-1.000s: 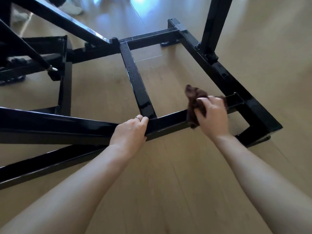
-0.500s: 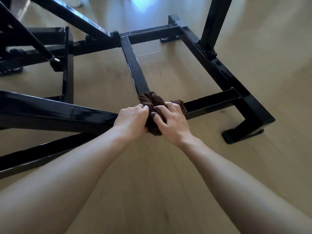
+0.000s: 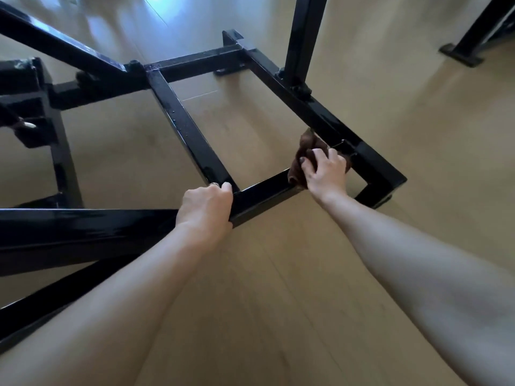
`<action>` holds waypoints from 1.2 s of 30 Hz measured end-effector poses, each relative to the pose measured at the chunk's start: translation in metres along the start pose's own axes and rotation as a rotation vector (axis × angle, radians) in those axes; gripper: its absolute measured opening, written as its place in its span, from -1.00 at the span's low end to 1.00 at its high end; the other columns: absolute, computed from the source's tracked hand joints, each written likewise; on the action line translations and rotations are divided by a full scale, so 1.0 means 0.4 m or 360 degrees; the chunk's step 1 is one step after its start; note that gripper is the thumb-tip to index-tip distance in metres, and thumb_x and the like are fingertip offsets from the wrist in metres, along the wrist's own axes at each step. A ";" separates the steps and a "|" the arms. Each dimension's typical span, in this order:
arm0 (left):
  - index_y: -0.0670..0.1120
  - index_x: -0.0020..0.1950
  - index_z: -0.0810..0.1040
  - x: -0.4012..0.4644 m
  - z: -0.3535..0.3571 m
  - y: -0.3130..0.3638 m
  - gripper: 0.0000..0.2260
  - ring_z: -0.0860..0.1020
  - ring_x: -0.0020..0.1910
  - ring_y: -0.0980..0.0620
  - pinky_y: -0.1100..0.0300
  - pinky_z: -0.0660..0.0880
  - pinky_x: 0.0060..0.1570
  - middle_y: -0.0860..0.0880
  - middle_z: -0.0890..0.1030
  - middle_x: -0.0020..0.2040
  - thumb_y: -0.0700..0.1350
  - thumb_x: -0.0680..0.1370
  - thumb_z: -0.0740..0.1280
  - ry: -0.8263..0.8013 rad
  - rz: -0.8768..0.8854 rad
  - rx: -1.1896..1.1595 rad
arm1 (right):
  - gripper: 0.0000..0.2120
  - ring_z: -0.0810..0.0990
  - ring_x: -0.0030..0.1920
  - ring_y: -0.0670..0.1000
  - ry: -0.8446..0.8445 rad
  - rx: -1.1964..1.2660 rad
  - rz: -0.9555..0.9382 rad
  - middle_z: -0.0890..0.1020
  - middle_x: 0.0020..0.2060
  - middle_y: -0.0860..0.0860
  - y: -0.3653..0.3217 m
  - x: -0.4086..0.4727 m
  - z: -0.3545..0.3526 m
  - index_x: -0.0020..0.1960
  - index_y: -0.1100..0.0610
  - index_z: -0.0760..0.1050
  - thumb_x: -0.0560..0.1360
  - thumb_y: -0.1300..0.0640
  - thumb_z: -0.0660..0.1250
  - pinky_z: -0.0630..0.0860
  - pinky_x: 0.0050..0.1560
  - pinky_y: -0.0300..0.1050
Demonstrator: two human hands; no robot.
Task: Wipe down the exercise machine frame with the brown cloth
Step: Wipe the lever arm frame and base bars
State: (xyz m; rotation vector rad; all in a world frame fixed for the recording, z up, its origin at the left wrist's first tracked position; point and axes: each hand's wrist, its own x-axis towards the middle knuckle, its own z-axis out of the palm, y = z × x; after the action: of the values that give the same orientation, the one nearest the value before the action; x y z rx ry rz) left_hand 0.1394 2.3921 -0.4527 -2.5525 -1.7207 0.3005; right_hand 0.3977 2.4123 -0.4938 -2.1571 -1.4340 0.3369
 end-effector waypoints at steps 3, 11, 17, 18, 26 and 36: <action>-0.04 0.01 0.27 0.003 -0.005 0.012 -0.60 0.43 -0.30 -0.04 0.13 0.21 -0.40 0.03 0.35 -0.22 0.10 0.52 0.47 0.0007 0.0004 0.0027 | -0.63 0.29 0.43 0.20 -0.0126 0.0009 -0.0114 0.43 0.35 0.14 -0.077 -0.066 0.036 0.35 0.08 0.50 0.69 -0.11 0.20 0.30 0.47 0.14; 0.01 0.04 0.27 0.023 0.012 0.032 -0.66 0.65 -0.06 -0.03 0.13 0.21 -0.34 0.02 0.54 -0.01 0.17 0.57 0.35 0.0129 0.0003 0.0248 | -0.69 0.40 0.32 0.16 -0.0301 0.0071 -0.0793 0.56 0.13 0.09 -0.148 -0.146 0.111 0.25 0.08 0.58 0.66 -0.09 0.26 0.34 0.40 0.07; 0.01 0.08 0.35 0.023 0.004 0.035 -0.59 0.61 -0.14 -0.04 0.13 0.15 -0.42 0.04 0.43 -0.13 0.29 0.50 0.35 0.0108 -0.0051 0.0240 | -0.73 0.52 0.14 0.15 -0.0094 0.0012 -0.1075 0.62 0.00 0.07 -0.070 -0.071 0.096 0.14 0.12 0.59 0.64 -0.06 0.29 0.50 0.21 0.04; 0.01 0.10 0.36 0.024 0.004 0.035 -0.58 0.60 -0.14 -0.04 0.13 0.17 -0.41 0.04 0.43 -0.13 0.28 0.48 0.37 0.0092 -0.0067 0.0251 | -0.73 0.52 0.13 0.13 -0.0096 0.0020 -0.1085 0.62 -0.01 0.06 -0.056 -0.050 0.091 0.12 0.11 0.59 0.65 -0.07 0.28 0.50 0.18 0.03; 0.03 0.08 0.31 0.035 0.007 0.067 -0.58 0.43 -0.22 -0.02 0.15 0.17 -0.38 0.04 0.37 -0.14 0.23 0.46 0.41 0.0021 -0.0184 0.0333 | -0.64 0.47 0.24 0.19 0.0005 -0.0236 -0.0575 0.59 0.13 0.17 0.194 0.198 -0.079 0.19 0.19 0.56 0.72 -0.05 0.14 0.43 0.25 0.07; 0.05 0.14 0.34 0.034 0.010 0.096 -0.52 0.38 -0.22 -0.01 0.15 0.04 -0.45 0.01 0.34 -0.14 0.28 0.44 0.45 -0.0040 -0.0215 0.0484 | -0.67 0.44 0.20 0.25 0.0095 -0.0262 -0.0595 0.51 0.21 0.23 0.286 0.187 -0.118 0.29 0.20 0.50 0.72 -0.01 0.16 0.45 0.14 0.10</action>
State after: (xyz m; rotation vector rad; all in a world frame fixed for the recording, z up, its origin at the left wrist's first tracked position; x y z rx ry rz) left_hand 0.1788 2.3900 -0.4641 -2.2178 -1.6952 0.5422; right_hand 0.5400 2.4325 -0.5115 -1.9447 -1.8407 0.0178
